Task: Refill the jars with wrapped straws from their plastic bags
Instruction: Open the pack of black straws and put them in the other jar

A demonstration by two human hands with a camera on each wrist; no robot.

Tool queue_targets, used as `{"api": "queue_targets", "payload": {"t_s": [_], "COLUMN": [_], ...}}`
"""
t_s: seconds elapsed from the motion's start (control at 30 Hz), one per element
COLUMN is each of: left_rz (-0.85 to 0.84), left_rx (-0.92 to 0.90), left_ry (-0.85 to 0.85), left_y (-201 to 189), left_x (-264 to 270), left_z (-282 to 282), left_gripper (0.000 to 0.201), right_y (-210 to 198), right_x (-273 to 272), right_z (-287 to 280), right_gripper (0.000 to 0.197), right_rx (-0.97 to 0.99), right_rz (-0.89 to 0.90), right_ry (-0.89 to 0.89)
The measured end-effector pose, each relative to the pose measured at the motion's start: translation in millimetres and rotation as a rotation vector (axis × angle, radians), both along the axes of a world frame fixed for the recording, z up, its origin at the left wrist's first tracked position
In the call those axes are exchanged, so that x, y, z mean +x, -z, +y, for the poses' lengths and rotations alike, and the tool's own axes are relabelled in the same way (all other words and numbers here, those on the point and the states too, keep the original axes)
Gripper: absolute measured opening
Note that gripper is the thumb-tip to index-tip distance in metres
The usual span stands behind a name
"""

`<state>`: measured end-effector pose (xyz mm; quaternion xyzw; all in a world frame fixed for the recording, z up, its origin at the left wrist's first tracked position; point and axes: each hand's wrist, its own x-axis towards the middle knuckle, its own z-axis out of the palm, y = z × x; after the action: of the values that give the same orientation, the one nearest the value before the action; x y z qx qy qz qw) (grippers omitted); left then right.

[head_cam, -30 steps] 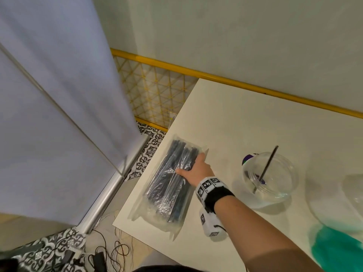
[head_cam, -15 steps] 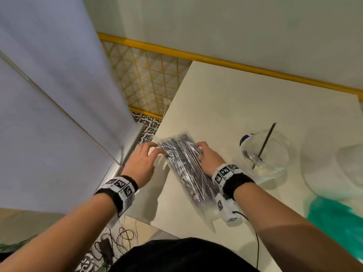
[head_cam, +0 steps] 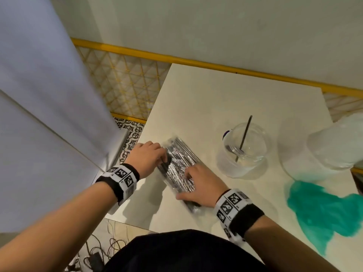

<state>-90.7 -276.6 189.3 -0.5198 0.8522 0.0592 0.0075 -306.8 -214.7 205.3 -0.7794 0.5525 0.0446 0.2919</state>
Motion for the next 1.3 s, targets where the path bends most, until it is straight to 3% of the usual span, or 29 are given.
{"api": "queue_targets", "payload": {"t_s": [0.1, 0.17, 0.3, 0.37, 0.47, 0.57, 0.7, 0.87, 0.97, 1.1, 1.2, 1.3], "left_rz": [-0.092, -0.104, -0.06, 0.017, 0.112, 0.193, 0.376, 0.405, 0.43, 0.664, 0.806, 0.941], "left_rx": [0.154, 0.167, 0.07, 0.008, -0.072, -0.124, -0.13, -0.118, 0.053, 0.347, 0.384, 0.378], "left_ry": [0.006, 0.013, 0.032, -0.003, -0.02, 0.006, -0.003, 0.004, -0.122, -0.265, -0.346, -0.369], "left_y": [16, 21, 23, 22, 14, -1, -26, -34, -23, -14, -16, -23], "left_x": [-3, -7, -11, -10, -10, -18, -47, -76, -58, -44, -48, -55], "left_z": [6, 10, 16, 13, 10, 10, 17, 31, 28, 35, 43, 48], "left_gripper": [0.041, 0.055, 0.058, 0.047, 0.022, 0.008, 0.014, 0.018, 0.024, 0.012, 0.011, 0.022], "right_y": [18, 28, 32, 29, 17, -3, -22, -16, -4, 2, -5, -18], "right_x": [7, 7, -5, -16, -39, -63, -70, -67, -83, -93, -75, -40], "right_z": [12, 14, 15, 15, 17, 27, 41, 36, 38, 44, 37, 22], "right_gripper": [0.095, 0.095, 0.056, 0.027, 0.013, 0.012, 0.014, 0.011, 0.012, 0.014, 0.018, 0.023], "right_rx": [-0.034, -0.085, -0.076, -0.051, -0.001, -0.02, -0.174, -0.434, -0.476, -0.455, -0.428, -0.37], "right_rz": [0.188, 0.227, 0.068, -0.103, -0.25, -0.253, -0.102, -0.175, -0.129, -0.078, -0.134, -0.195], "right_ry": [-0.073, -0.064, 0.024, 0.091, 0.189, 0.332, 0.354, 0.395, 0.419, 0.479, 0.433, 0.247]}}
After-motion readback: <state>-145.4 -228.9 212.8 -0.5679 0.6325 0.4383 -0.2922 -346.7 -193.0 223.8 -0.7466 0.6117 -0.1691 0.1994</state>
